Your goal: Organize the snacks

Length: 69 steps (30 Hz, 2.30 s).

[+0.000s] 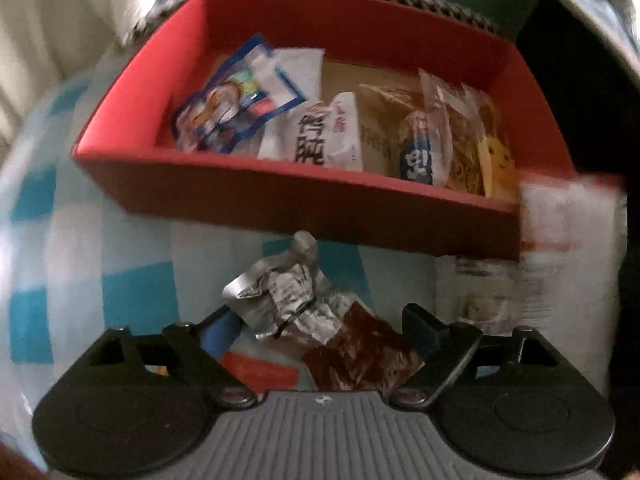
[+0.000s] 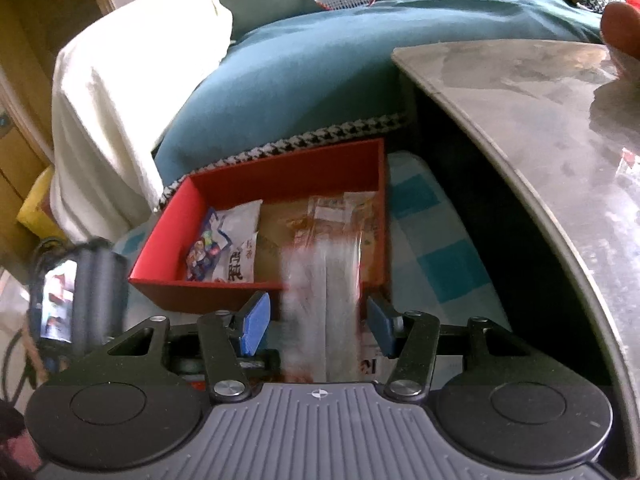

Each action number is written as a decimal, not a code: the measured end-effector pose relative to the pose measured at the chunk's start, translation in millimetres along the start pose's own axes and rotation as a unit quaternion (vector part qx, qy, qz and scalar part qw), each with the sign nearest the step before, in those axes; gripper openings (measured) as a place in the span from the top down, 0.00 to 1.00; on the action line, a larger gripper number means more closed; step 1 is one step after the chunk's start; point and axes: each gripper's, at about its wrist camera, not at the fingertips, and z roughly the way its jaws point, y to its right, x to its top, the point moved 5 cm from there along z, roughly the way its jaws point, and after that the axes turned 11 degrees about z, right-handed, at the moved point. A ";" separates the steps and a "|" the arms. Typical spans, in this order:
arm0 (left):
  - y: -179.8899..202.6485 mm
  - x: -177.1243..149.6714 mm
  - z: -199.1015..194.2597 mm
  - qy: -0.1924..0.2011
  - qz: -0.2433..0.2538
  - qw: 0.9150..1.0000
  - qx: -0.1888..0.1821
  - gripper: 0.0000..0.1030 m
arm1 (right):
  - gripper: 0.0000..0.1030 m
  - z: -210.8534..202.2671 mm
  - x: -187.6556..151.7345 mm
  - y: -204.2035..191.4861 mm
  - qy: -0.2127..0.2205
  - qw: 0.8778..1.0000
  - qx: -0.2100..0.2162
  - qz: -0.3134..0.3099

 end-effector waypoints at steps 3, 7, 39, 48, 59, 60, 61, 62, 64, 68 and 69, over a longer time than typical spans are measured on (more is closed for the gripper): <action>7.0 -6.3 -4.6 0.024 0.032 0.999 0.019 0.34 | 0.41 -4.6 3.9 7.0 0.006 1.000 0.000 0.007; -0.3 -16.2 -15.8 0.041 0.036 0.998 -0.006 0.61 | 0.41 0.6 1.5 15.5 -0.007 1.000 -0.012 0.008; 7.5 -61.6 -27.9 0.048 0.055 0.996 -0.054 0.65 | 0.41 22.8 -41.5 29.0 -0.055 0.996 -0.075 -0.005; -2.6 -35.2 -74.9 0.112 0.062 0.990 -0.056 0.65 | 0.41 6.4 -14.3 10.4 -0.016 0.999 -0.043 -0.007; -25.6 -3.9 -81.8 0.143 0.069 0.986 -0.044 0.65 | 0.41 25.6 17.5 -27.1 0.002 0.999 -0.032 -0.031; -28.1 -0.3 -81.2 0.147 0.070 0.986 -0.038 0.65 | 0.41 27.9 20.4 -28.6 0.003 0.999 -0.032 -0.032; -31.6 4.7 -80.8 0.150 0.069 0.986 -0.034 0.65 | 0.41 31.2 23.9 -30.9 0.005 0.999 -0.033 -0.033; -34.6 8.5 -81.4 0.151 0.067 0.986 -0.035 0.65 | 0.41 33.9 27.1 -32.9 0.005 0.999 -0.034 -0.035; -40.6 18.3 -81.2 0.155 0.060 0.985 -0.036 0.65 | 0.41 38.8 34.9 -36.5 0.010 0.999 -0.033 -0.036; -45.6 33.6 -82.6 0.170 0.063 0.983 -0.020 0.64 | 0.41 49.2 50.8 -43.9 0.015 0.999 -0.031 -0.039; -46.4 36.3 -82.6 0.173 0.064 0.983 -0.017 0.64 | 0.41 51.9 53.9 -45.5 0.017 0.999 -0.031 -0.040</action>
